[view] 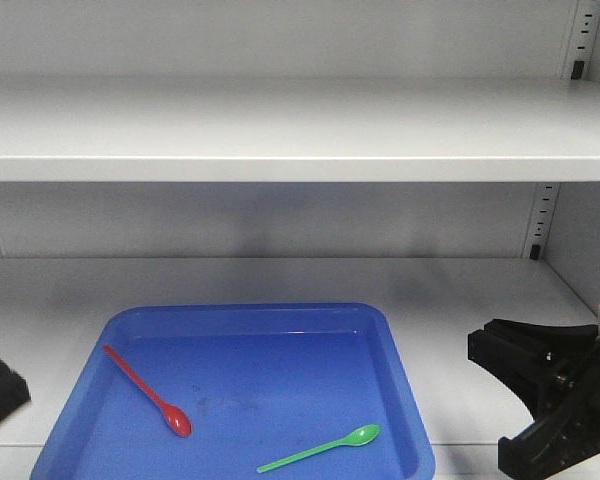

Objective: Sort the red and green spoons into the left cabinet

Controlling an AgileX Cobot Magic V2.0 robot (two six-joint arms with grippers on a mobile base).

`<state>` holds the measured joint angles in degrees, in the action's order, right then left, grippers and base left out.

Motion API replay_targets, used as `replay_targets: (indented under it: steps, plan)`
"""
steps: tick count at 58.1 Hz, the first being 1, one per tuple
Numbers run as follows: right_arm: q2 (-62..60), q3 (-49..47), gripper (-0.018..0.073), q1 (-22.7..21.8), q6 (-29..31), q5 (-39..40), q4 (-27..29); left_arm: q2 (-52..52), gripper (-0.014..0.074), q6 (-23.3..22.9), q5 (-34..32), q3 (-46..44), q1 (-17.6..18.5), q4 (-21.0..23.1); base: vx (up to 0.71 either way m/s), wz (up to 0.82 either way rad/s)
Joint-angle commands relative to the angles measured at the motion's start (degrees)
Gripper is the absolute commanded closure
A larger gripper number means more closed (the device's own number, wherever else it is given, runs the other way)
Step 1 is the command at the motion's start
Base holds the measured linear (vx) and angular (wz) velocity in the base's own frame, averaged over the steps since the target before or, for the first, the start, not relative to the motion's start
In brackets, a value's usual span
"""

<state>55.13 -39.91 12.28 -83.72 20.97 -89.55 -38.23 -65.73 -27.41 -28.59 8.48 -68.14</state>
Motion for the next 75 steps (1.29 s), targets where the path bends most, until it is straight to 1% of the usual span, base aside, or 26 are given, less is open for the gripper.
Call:
replay_targets:
  steps: [1, 2, 3, 5, 6, 9, 10, 12, 17, 20, 22, 27, 29, 31, 36, 40, 43, 45, 47, 51, 53, 58, 62, 66, 75]
  plan:
    - [-0.8, -1.7, 0.0564, -0.2, 0.0, 0.2, 1.2, 0.1, 0.0596, 19.5, -0.4, -0.1, 0.2, 24.2, 0.00, 0.00]
    - [-0.8, -1.7, 0.0564, -0.2, 0.0, 0.2, 1.2, 0.1, 0.0596, 24.3, -0.4, 0.4, 0.2, 29.5, 0.00, 0.00]
    - [-0.8, -1.7, 0.0564, -0.2, 0.0, 0.2, 1.2, 0.2, 0.0596, 27.2, -0.4, 0.8, 0.2, 32.9, 0.00, 0.00]
    - [-0.8, -1.7, 0.0564, -0.2, 0.0, 0.2, 1.2, 0.6, 0.0596, 35.3, -0.2, 2.0, 0.4, 41.8, 0.00, 0.00]
    - [-0.8, -1.7, 0.0564, -0.2, 0.0, 0.2, 1.2, 0.8, 0.0596, 38.9, 0.1, 2.7, 0.7, 45.4, 0.00, 0.00]
    - [-0.8, -1.7, 0.0564, -0.2, 0.0, 0.2, 1.2, 2.1, 0.0596, 46.6, 1.3, 4.2, 1.8, 51.6, 0.00, 0.00]
    - [-0.8, -1.7, 0.0564, -0.2, 0.0, 0.2, 1.2, 2.8, 0.0596, 48.7, 1.9, 4.5, 2.2, 52.7, 0.00, 0.00]
    - [-0.8, -1.7, 0.0564, -0.2, 0.0, 0.2, 1.2, 4.2, 0.0596, 51.0, 3.0, 5.2, 2.9, 53.4, 0.00, 0.00]
    - [-0.8, -1.7, 0.0564, -0.2, 0.0, 0.2, 1.2, 8.7, 0.0596, 52.9, 5.7, 7.4, 3.6, 53.4, 0.00, 0.00]
    - [-0.8, -1.7, 0.0564, -0.2, 0.0, 0.2, 1.2, 12.3, 0.0596, 54.1, 6.5, 9.5, 3.5, 55.4, 0.00, 0.00]
    - [-0.8, -1.7, 0.0564, -0.2, 0.0, 0.2, 1.2, 14.8, 0.0596, 56.2, 6.9, 11.3, 3.4, 57.5, 0.00, 0.00]
    - [-0.8, -1.7, 0.0564, -0.2, 0.0, 0.2, 1.2, 21.1, 0.0596, 62.7, 7.1, 16.8, 3.4, 65.6, 0.00, 0.00]
    - [-0.8, -1.7, 0.0564, -0.2, 0.0, 0.2, 1.2, 23.4, 0.0596, 64.5, 7.6, 18.7, 3.3, 68.1, 0.00, 0.01]
    - [-0.8, -1.7, 0.0564, -0.2, 0.0, 0.2, 1.2, 25.6, 0.0596, 65.7, 8.4, 20.5, 3.3, 69.5, 0.00, 0.01]
    - [-0.8, -1.7, 0.0564, -0.2, 0.0, 0.2, 1.2, 30.1, 0.0596, 66.4, 10.1, 24.7, 3.3, 69.6, 0.00, 0.01]
    - [-0.8, -1.7, 0.0564, -0.2, 0.0, 0.2, 1.2, 33.1, 0.0596, 67.1, 10.8, 28.2, 3.3, 68.1, 0.00, 0.00]
    - [-0.8, -1.7, 0.0564, -0.2, 0.0, 0.2, 1.2, 35.3, 0.0596, 67.5, 11.0, 30.4, 3.3, 66.0, 0.00, 0.00]
    - [-0.8, -1.7, 0.0564, -0.2, 0.0, 0.2, 1.2, 36.4, 0.0596, 67.4, 15.5, 30.1, 3.3, 65.3, 0.00, 0.00]
    - [-0.8, -1.7, 0.0564, -0.2, 0.0, 0.2, 1.2, 37.6, 0.0596, 67.4, 18.5, 30.0, 3.2, 65.3, 0.00, 0.00]
    - [-0.8, -1.7, 0.0564, -0.2, 0.0, 0.2, 1.2, 40.3, 0.0596, 68.1, 22.7, 30.0, 2.3, 64.6, 0.00, 0.00]
    - [-0.8, -1.7, 0.0564, -0.2, 0.0, 0.2, 1.2, 40.3, 0.0596, 68.6, 23.7, 30.0, 1.7, 64.6, 0.00, 0.00]
    - [-0.8, -1.7, 0.0564, -0.2, 0.0, 0.2, 1.2, 40.0, 0.0596, 68.4, 24.4, 30.1, 0.3, 65.6, 0.00, 0.00]
    - [-0.8, -1.7, 0.0564, -0.2, 0.0, 0.2, 1.2, 40.0, 0.0596, 68.5, 24.3, 30.1, -0.5, 68.1, 0.00, 0.00]
    - [-0.8, -1.7, 0.0564, -0.2, 0.0, 0.1, 1.2, 40.0, 0.0596, 68.5, 24.0, 30.1, -1.0, 69.3, 0.00, 0.00]
    - [-0.8, -1.7, 0.0564, -0.2, 0.0, 0.1, 1.2, 40.0, 0.0596, 68.5, 23.6, 30.1, -1.1, 69.3, 0.00, 0.00]
